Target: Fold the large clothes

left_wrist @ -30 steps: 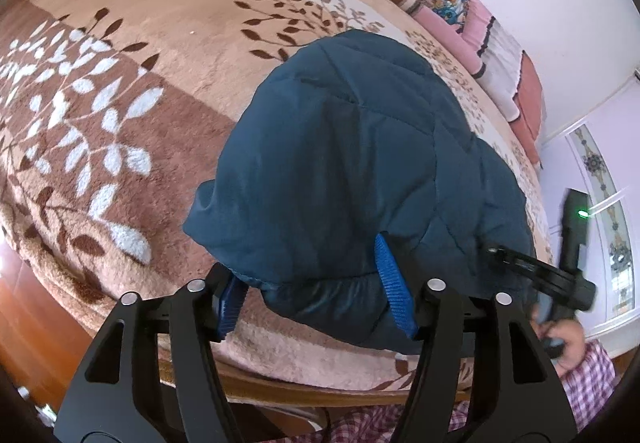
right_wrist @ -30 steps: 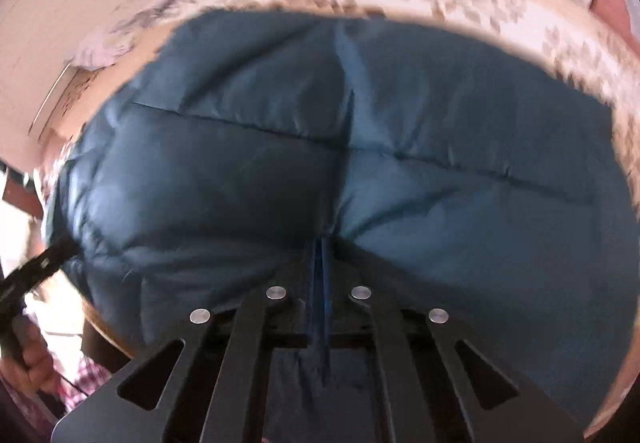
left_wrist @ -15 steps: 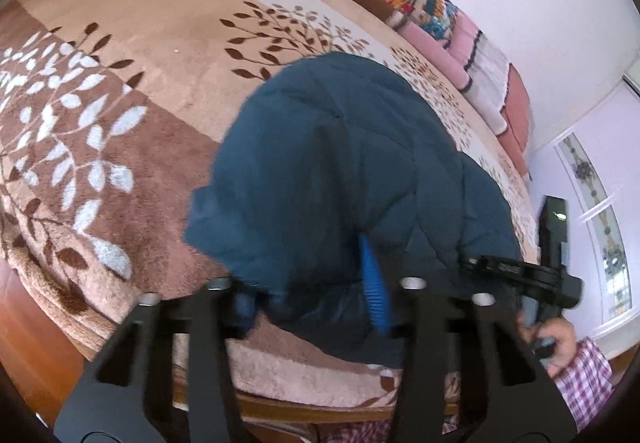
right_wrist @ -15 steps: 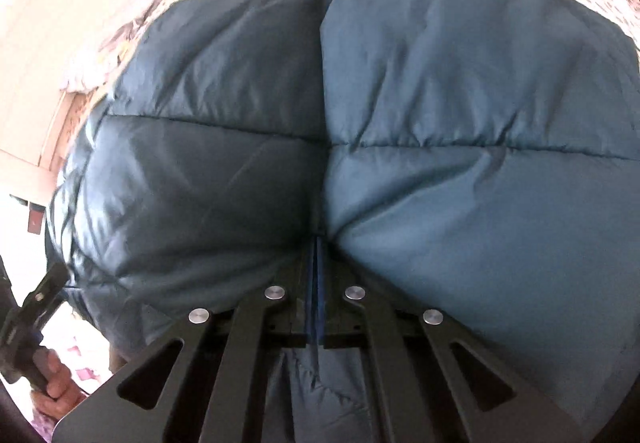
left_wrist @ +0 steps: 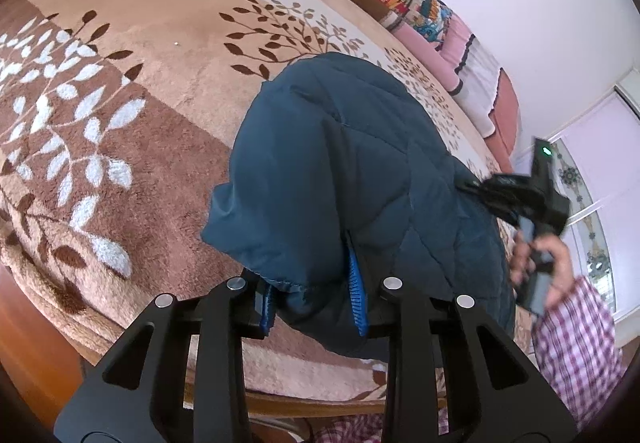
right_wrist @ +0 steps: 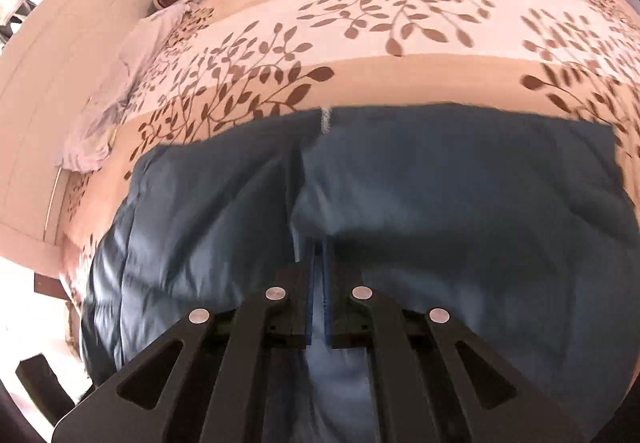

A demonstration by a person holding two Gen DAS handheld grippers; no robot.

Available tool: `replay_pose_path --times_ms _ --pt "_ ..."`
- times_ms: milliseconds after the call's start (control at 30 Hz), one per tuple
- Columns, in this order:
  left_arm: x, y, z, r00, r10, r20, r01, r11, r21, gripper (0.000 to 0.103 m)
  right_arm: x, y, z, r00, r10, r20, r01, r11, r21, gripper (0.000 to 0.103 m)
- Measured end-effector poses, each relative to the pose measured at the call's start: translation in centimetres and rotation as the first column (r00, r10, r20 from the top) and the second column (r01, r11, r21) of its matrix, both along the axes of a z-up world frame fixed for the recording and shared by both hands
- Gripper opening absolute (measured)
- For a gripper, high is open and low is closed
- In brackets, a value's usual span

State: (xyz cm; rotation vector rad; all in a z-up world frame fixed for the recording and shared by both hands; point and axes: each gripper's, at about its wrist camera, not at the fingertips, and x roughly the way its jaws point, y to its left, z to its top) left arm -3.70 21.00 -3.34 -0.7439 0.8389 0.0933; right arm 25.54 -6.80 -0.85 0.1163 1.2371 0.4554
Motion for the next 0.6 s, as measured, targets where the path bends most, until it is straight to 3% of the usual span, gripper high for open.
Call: replay_pose_path --times_ms 133,300,433,600 --pt "0.2 -0.1 0.4 1.000 -0.018 0.022 0.018 1.000 0.003 0.034 2.5 1.9 -3.4 1.000 0.001 -0.030 -0.005 0.990 -0.140 0.000" --pt "1.1 -0.8 1.2 0.998 -0.051 0.033 0.051 0.999 0.009 0.059 3.4 2.0 -5.5 0.999 -0.017 -0.037 0.012 0.990 -0.137 0.000" --pt "1.8 -0.9 1.3 0.999 -0.044 0.029 0.044 0.999 -0.006 0.067 3.6 2.4 -5.8 0.999 -0.019 -0.030 0.014 0.989 -0.148 0.000" --pt "2.5 0.1 0.6 1.000 0.007 0.007 -0.006 0.994 -0.113 0.074 3.6 2.5 -4.8 0.999 -0.026 -0.028 0.022 0.989 -0.149 0.000"
